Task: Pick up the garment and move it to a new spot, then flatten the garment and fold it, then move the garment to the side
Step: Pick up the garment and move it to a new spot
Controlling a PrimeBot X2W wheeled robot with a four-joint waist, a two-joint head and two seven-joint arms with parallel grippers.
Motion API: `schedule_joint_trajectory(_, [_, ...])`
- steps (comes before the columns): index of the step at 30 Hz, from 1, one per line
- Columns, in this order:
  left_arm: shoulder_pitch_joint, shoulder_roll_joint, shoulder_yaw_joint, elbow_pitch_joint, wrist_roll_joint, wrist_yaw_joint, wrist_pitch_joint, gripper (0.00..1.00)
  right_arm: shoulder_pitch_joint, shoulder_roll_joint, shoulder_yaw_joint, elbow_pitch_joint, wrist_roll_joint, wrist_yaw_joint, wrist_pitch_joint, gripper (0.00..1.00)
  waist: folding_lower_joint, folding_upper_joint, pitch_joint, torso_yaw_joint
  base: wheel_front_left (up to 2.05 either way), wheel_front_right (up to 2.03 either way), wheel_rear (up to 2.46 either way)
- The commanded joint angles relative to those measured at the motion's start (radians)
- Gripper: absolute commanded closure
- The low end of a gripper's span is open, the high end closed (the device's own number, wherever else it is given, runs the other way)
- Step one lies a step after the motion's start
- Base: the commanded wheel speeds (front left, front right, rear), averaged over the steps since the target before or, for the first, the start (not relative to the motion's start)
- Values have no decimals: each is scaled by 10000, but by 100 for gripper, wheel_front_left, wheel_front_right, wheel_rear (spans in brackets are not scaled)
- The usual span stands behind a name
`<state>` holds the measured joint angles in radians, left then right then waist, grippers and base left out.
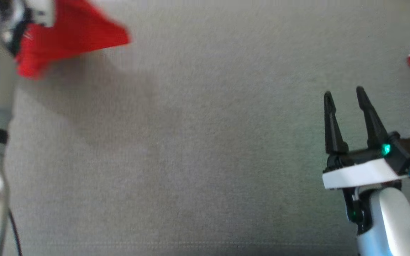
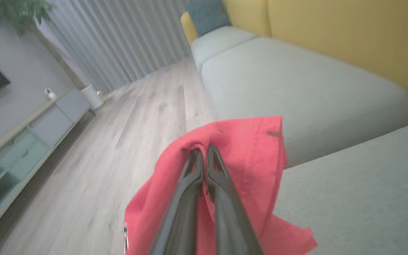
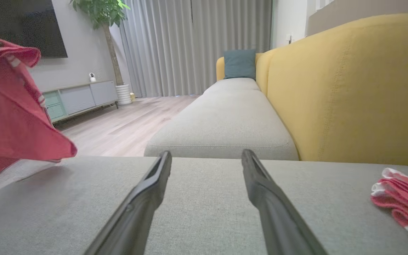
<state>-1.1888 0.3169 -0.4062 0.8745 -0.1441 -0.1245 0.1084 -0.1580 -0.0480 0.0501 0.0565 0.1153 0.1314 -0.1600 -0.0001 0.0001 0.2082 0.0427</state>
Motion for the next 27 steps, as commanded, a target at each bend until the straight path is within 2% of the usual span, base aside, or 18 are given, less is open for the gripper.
schedule_joint_trajectory(1, [-645,162,-139,-691,-154,-49,-72,100,17,-22,121,-220,79,-7,-128,0,1,-1,-778,-469,0,0,0])
schedule_joint_trajectory(8, [-661,-365,-2094,-2567,-1597,-58,44,100,490,-22,-89,-38,229,-7,-211,0,1,-1,-1533,-1220,0,0,0])
schedule_joint_trajectory(16, [-599,-631,-2580,-4295,-3130,-60,353,100,667,-22,-259,-183,270,-7,-168,0,1,-1,-1369,-1951,0,0,0])
schedule_joint_trajectory(22, [593,-328,-2717,-4229,-3615,-43,717,100,622,-22,-237,-177,355,-7,-232,0,1,-1,-996,-2126,0,0,0])
schedule_joint_trajectory(27, [2192,11,-2856,-3408,-3978,77,792,100,409,-22,-126,-36,442,-7,-316,0,1,-1,-630,-2178,0,0,0])
